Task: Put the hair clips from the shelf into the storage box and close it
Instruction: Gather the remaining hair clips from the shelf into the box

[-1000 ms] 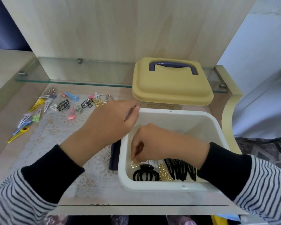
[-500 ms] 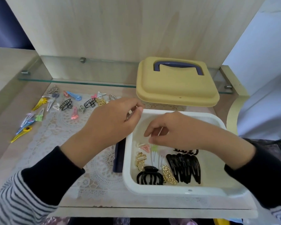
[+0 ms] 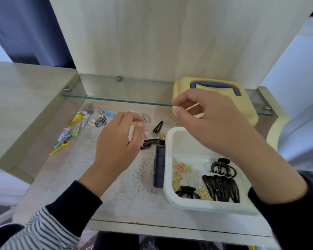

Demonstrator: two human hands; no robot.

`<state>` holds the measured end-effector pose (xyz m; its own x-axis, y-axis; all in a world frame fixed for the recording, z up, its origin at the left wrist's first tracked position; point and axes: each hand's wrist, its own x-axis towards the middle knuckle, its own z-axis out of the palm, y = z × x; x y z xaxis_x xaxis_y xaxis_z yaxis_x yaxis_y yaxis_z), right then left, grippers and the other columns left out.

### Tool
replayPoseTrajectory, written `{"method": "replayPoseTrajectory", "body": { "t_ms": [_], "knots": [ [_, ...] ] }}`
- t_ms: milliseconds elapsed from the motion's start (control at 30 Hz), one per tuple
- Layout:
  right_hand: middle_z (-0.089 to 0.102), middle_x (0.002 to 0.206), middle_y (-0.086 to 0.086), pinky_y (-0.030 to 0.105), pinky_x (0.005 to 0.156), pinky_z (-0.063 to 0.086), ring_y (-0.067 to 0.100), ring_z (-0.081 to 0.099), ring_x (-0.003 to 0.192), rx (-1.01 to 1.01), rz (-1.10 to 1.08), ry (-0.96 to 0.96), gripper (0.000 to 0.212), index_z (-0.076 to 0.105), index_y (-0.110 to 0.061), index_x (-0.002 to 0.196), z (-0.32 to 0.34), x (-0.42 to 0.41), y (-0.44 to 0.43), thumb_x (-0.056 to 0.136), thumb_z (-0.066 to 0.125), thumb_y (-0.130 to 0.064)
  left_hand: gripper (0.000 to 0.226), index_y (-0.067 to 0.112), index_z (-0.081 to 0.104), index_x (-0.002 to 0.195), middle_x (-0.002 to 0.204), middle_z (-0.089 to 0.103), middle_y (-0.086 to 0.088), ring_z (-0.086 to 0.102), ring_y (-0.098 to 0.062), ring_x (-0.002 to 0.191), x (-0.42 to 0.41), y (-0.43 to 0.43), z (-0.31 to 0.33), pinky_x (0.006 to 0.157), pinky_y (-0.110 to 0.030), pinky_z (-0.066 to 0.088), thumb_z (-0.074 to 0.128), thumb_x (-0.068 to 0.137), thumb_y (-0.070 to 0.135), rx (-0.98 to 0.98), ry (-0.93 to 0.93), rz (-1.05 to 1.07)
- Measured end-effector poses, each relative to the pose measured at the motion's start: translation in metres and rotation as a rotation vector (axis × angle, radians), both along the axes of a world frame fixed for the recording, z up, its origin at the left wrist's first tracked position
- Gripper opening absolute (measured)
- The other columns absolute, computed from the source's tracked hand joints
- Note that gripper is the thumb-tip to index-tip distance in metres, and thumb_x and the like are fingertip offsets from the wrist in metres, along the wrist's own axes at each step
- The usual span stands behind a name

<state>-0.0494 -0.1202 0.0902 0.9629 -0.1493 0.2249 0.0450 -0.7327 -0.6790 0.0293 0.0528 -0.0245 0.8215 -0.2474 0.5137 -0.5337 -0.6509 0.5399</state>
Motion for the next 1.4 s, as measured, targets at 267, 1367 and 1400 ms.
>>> {"method": "replayPoseTrajectory", "body": {
  "t_ms": [267, 1367, 1400],
  "knots": [
    [0.059, 0.102, 0.001, 0.032, 0.081, 0.045, 0.018, 0.056, 0.092, 0.049, -0.037, -0.233, 0.024, 0.061, -0.013, 0.108, -0.029, 0.01, 0.11, 0.087, 0.05, -0.017, 0.034, 0.016, 0.055, 0.117, 0.127, 0.052, -0.002, 0.05, -0.022, 0.114, 0.008, 0.066, -0.029, 0.081, -0.038, 0.047, 0.047, 0.088, 0.03, 0.118, 0.077, 0.226],
    [0.067, 0.097, 0.005, 0.04, 0.082, 0.041, 0.029, 0.055, 0.101, -0.516, -0.244, -0.234, 0.015, 0.069, -0.014, 0.092, -0.189, 0.105, 0.164, 0.083, 0.06, -0.022, 0.03, 0.017, 0.064, 0.115, 0.105, 0.068, -0.002, 0.06, -0.023, 0.098, 0.076, 0.108, -0.077, 0.089, -0.041, 0.045, 0.054, 0.087, 0.023, 0.263, 0.0, 0.232],
    [0.066, 0.096, 0.005, 0.04, 0.081, 0.041, 0.029, 0.055, 0.099, -0.512, -0.244, -0.232, 0.015, 0.068, -0.014, 0.092, -0.189, 0.104, 0.164, 0.083, 0.06, -0.023, 0.027, 0.017, 0.064, 0.112, 0.104, 0.068, -0.002, 0.06, -0.023, 0.097, 0.076, 0.108, -0.076, 0.087, -0.041, 0.046, 0.057, 0.087, 0.023, 0.248, -0.001, 0.229]
  ]
}}
